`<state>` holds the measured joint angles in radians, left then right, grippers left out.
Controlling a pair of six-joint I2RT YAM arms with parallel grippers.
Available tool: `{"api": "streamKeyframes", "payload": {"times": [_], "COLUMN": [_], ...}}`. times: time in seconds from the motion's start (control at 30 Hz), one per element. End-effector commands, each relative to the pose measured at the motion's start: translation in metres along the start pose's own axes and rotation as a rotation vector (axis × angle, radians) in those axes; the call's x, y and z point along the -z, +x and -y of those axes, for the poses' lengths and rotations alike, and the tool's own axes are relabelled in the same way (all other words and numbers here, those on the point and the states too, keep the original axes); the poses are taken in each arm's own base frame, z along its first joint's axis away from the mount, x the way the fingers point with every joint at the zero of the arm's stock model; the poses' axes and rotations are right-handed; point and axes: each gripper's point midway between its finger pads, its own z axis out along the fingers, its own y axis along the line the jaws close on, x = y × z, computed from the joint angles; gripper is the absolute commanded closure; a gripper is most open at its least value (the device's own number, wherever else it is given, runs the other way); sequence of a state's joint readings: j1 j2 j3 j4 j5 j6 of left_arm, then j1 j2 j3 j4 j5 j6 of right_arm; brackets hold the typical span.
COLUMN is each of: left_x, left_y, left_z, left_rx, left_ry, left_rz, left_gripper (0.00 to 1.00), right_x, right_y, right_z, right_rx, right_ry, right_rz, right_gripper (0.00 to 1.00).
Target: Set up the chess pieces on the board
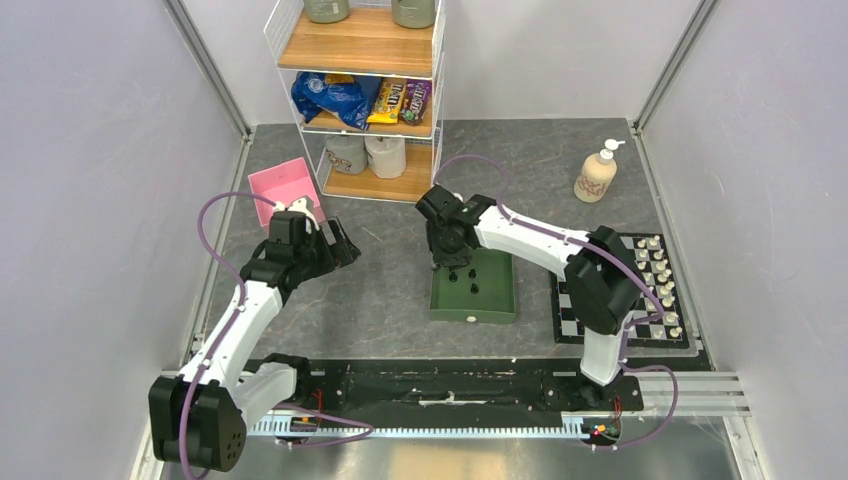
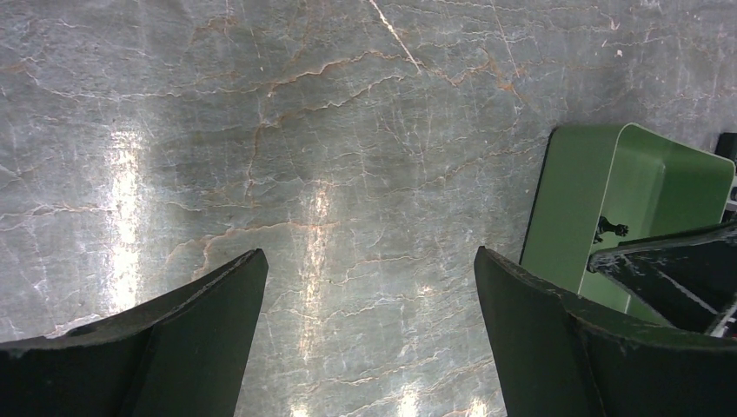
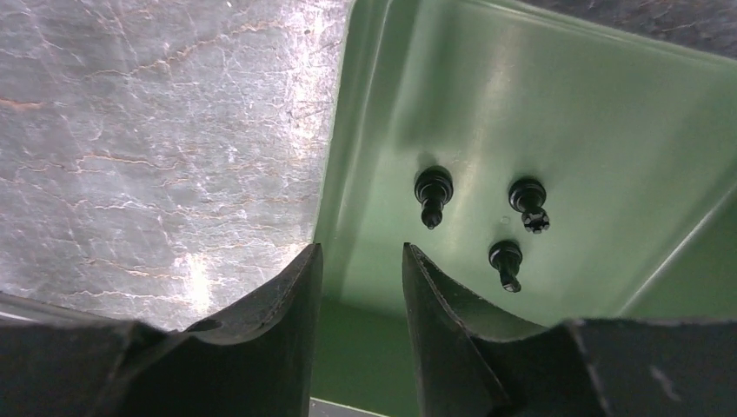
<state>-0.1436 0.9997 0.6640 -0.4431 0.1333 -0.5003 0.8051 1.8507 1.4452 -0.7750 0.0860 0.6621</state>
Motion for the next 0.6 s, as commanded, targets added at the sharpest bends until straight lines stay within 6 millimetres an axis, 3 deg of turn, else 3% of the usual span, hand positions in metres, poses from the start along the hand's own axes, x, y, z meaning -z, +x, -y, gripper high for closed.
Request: {"api": "streamKeyframes", "payload": {"times": [0.0,0.57], "left_x": [0.004,0.002], "left_y": [-0.013,-0.012], "left_z": [0.009,0.009], "left_rx": [-0.008,-0.002], "left_ry": [0.028,0.027], "left_rz": [0.043,0.032], "left_gripper": [0.04,0.04], "right_x": [-0.002,-0.017], "right_y": [-0.011,-0.003], "right_z": [-0.005,0.015], "right_rx": [-0.013,-0.010], "right_ry": [0.018,0.108], "right_rz": [0.032,0.023], "right_gripper": [0.54,0.59]}}
